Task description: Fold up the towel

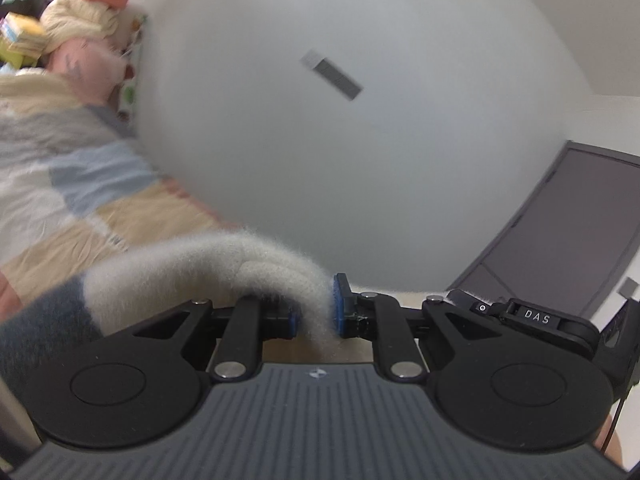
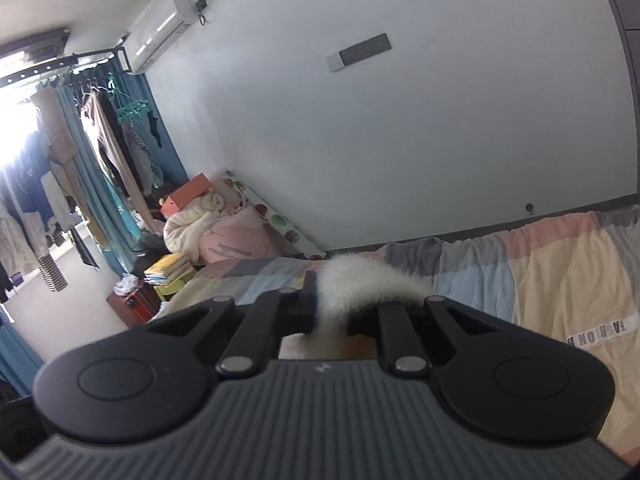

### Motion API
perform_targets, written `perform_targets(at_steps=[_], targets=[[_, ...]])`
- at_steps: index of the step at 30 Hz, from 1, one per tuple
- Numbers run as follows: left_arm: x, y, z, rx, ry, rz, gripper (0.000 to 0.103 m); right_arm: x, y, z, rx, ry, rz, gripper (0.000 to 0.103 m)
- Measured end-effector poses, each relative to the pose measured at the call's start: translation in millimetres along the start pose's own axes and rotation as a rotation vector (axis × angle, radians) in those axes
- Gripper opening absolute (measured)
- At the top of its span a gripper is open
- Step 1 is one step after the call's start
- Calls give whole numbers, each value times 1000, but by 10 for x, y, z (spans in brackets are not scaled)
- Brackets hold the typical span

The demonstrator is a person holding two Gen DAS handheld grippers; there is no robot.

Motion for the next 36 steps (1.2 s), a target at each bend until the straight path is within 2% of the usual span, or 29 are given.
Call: perform_targets(at_steps=[4,9,14,18,20,22,23,24,26,29,36], targets=[[255,-689,433,-67,-2,40,19,476,-594,-271,53,2,36,14],[587,-1381,930,-141,-64,99,21,1014,-1193,-664,116,-22,89,14],[914,-1800,1320,-200,-110,176,22,1466,-1559,-940,158,-27,166,14],[1056,-1926,1436,-219,-149,209,27,1631,-1661,-1045,169,-41,187,15],[1065,-1884,1405,-217,-160,217,32,1627,-1644,-1051,166,-50,187,15],[1050,-1777,1312,-212,-179,231,50,1618,-1613,-1035,150,-54,194,24],[1047,-1710,1251,-206,-188,242,66,1620,-1599,-1025,139,-63,203,36],[1046,-1639,1188,-194,-195,250,69,1609,-1561,-1011,130,-73,209,48],[1044,-1459,1036,-164,-219,263,69,1557,-1406,-939,103,-84,209,55],[1004,-1161,858,-175,-253,258,69,1468,-1123,-778,90,-40,207,55],[867,-288,419,-152,-277,217,69,1288,-277,-367,50,54,177,56]])
Point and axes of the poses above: each gripper's, at about its wrist camera, not at the fingertips, and y roughly against the way its jaws point, z to its left, x to its underside, the point moved 5 cm from there along -y, roughly the way its jaws point, and after that the axes turned 8 degrees about -z, right-handed, at the moved point
